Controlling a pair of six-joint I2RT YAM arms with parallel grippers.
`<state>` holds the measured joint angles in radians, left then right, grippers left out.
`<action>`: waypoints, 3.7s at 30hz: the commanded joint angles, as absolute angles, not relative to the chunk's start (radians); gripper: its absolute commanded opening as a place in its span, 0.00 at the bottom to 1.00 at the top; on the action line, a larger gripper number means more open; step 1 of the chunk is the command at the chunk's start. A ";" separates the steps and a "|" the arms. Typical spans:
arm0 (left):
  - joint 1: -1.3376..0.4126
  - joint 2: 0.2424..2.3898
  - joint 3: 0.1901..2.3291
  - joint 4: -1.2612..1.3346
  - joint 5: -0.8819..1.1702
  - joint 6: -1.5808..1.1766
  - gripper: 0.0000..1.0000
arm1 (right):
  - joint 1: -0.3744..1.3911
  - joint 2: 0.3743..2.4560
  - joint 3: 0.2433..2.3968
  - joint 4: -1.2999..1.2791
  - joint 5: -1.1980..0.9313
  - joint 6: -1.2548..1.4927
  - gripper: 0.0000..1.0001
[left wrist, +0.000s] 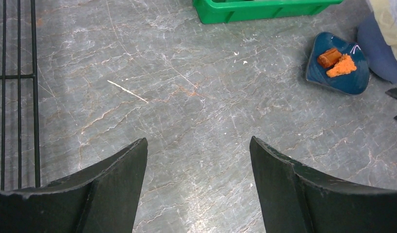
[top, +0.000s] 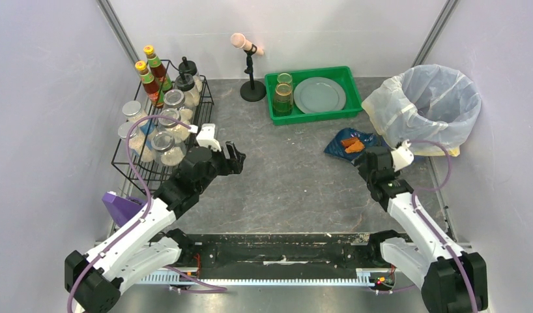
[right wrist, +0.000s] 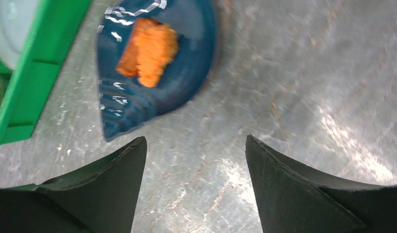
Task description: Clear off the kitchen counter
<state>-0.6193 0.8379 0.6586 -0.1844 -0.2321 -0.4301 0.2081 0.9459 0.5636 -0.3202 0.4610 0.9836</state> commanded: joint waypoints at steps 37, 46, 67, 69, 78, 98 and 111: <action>-0.618 0.848 0.652 -0.141 -0.248 -0.440 0.82 | 0.143 1.337 0.427 0.143 0.391 1.795 0.54; -0.618 0.848 0.652 -0.140 -0.250 -0.438 0.82 | 0.143 1.440 0.471 0.145 0.380 1.877 0.48; -0.618 0.838 0.653 -0.141 -0.253 -0.438 0.82 | 0.144 1.264 0.419 0.059 0.319 1.570 0.00; -0.618 0.835 0.652 -0.141 -0.253 -0.439 0.82 | 0.144 1.226 0.418 0.049 0.260 1.485 0.00; -0.619 0.823 0.653 -0.146 -0.259 -0.442 0.82 | 0.165 1.052 0.423 -0.070 0.003 1.259 0.00; -0.620 0.795 0.651 -0.161 -0.259 -0.447 0.82 | 0.156 1.247 1.246 -0.489 -0.350 1.011 0.00; -0.620 0.761 0.640 -0.167 -0.268 -0.463 0.82 | -0.133 1.315 1.514 -0.506 -0.381 1.158 0.00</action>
<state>-0.6193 0.7769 0.6476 -0.1864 -0.2455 -0.4324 -0.0658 1.3415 1.3769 -0.6266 -0.3248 1.0691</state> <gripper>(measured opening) 0.819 0.041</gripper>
